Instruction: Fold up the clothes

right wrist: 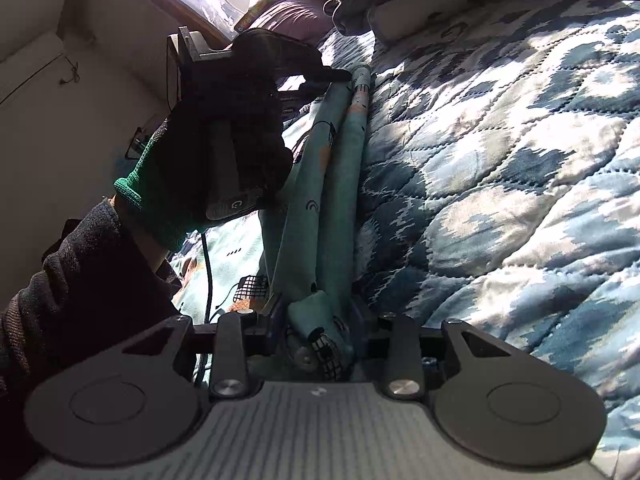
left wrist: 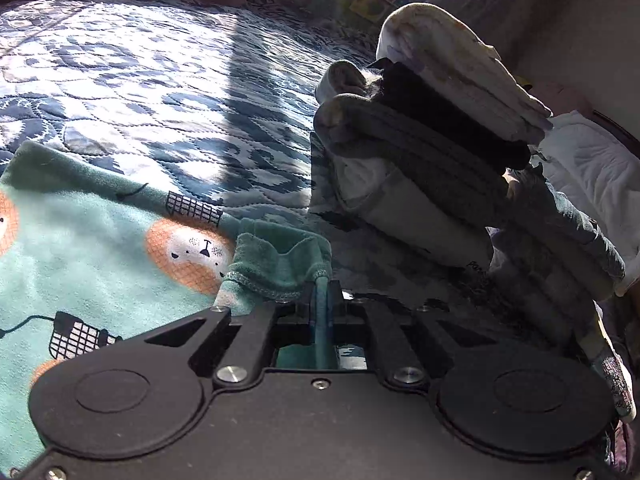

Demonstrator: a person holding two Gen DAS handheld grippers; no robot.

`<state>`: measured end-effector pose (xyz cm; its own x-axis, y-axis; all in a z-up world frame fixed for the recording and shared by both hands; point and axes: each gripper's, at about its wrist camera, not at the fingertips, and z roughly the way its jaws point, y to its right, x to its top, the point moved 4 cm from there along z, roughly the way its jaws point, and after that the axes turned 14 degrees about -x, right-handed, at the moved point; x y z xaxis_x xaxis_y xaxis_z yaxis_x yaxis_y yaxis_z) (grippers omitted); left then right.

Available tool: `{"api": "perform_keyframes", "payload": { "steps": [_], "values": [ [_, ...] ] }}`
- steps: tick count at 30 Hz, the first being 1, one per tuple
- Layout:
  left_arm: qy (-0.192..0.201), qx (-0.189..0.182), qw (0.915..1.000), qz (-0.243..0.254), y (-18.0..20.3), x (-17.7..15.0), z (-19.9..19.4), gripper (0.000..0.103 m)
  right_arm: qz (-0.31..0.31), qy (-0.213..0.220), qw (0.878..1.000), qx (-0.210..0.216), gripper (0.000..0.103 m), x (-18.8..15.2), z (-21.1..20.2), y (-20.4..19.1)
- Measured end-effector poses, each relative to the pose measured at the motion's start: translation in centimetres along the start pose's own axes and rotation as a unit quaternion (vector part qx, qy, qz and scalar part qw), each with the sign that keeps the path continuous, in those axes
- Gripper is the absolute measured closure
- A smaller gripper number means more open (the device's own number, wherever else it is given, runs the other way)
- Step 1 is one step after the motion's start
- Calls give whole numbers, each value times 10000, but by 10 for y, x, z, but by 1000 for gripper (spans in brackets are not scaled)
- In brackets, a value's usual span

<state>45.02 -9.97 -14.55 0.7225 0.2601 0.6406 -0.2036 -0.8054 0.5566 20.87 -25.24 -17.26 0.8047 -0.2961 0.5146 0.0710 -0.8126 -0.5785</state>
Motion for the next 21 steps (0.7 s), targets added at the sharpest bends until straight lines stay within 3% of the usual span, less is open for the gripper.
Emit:
{"api": "perform_keyframes", "payload": {
  "steps": [3, 7, 12, 14, 16, 21],
  "values": [
    [6, -187, 9997, 138, 3, 2, -2, 89, 161, -23, 9999, 47, 68, 1, 0, 3],
    [254, -396, 9988, 151, 2, 12, -33, 89, 340, -32, 9993, 122, 68, 2, 1, 6],
    [-87, -429, 9971, 630, 13, 7, -35, 90, 779, -113, 9964, 324, 72, 2, 4, 16],
    [-343, -241, 9954, 865, 17, -1, -18, 90, 876, -141, 9954, 353, 73, 1, 5, 18],
    [-578, 260, 9900, 1264, 16, -10, 5, 86, 757, -116, 9968, 248, 75, 0, 6, 15],
    [-724, 551, 9825, 1627, 21, -10, 16, 80, 555, -15, 9984, -55, 74, 0, -1, 8]
  ]
}}
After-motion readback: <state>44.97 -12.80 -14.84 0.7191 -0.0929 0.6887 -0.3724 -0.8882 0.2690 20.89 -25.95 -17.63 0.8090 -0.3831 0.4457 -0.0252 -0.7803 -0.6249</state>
